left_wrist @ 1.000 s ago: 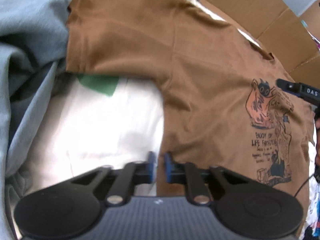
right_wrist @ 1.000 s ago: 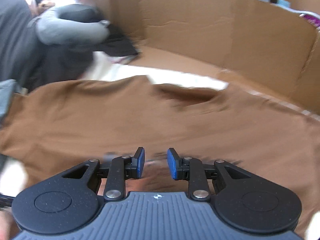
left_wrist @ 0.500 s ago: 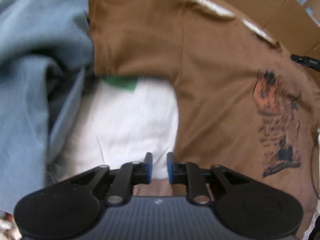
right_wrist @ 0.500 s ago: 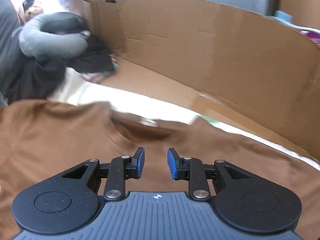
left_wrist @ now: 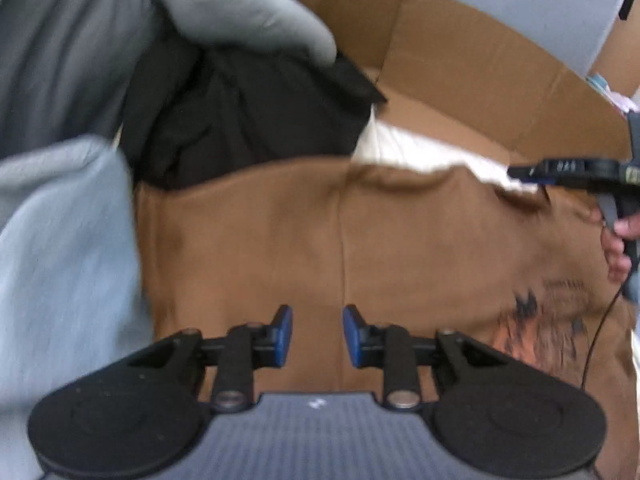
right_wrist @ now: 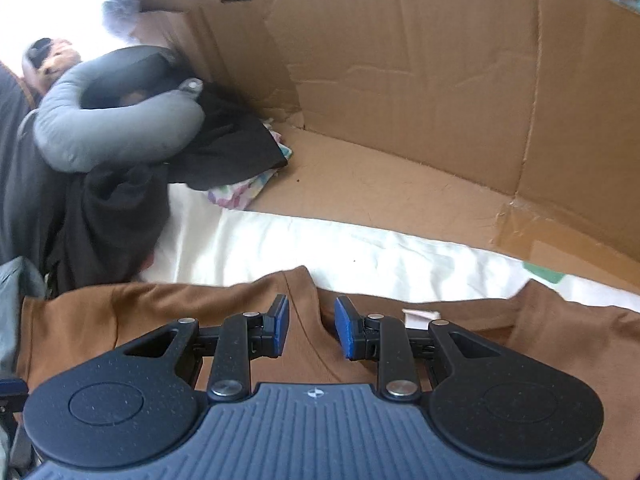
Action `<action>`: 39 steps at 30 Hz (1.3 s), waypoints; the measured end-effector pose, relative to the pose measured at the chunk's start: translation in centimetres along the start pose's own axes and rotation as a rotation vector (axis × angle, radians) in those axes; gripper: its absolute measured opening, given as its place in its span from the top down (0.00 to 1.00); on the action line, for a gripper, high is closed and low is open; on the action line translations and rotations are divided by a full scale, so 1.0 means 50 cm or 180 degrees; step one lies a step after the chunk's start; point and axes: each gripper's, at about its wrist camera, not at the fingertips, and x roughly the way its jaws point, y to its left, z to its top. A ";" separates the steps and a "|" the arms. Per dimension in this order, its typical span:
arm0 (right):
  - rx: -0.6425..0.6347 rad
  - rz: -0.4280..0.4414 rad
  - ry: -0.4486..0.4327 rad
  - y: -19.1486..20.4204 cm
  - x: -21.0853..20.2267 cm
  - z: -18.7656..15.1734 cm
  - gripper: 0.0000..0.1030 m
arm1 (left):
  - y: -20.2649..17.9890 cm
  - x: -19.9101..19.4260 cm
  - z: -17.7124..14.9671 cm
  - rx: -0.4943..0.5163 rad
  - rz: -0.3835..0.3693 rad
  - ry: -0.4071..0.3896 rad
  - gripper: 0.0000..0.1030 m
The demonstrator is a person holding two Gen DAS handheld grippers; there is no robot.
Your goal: Fold clothes
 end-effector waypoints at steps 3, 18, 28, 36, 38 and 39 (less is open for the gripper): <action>0.0045 -0.0026 0.0109 0.004 0.038 0.013 0.69 | -0.013 0.040 0.037 -0.0009 0.0019 -0.0034 0.77; 0.0721 0.0001 0.0527 0.006 0.159 0.059 0.57 | -0.072 0.181 0.159 0.0024 -0.0085 -0.0060 0.79; 0.1063 0.0109 0.0636 -0.013 0.159 0.078 0.98 | -0.075 0.226 0.180 -0.0015 -0.0002 -0.0051 0.85; 0.0881 -0.0122 0.0368 -0.009 0.138 0.044 0.98 | -0.035 0.255 0.186 -0.0360 0.0023 -0.0005 0.97; 0.0933 -0.0102 0.0488 -0.015 0.158 0.027 0.97 | -0.035 0.257 0.185 -0.0355 0.0041 0.0007 0.97; 0.0952 -0.0100 0.0475 -0.018 0.159 0.023 0.95 | -0.034 0.257 0.184 -0.0351 0.0050 0.0012 0.97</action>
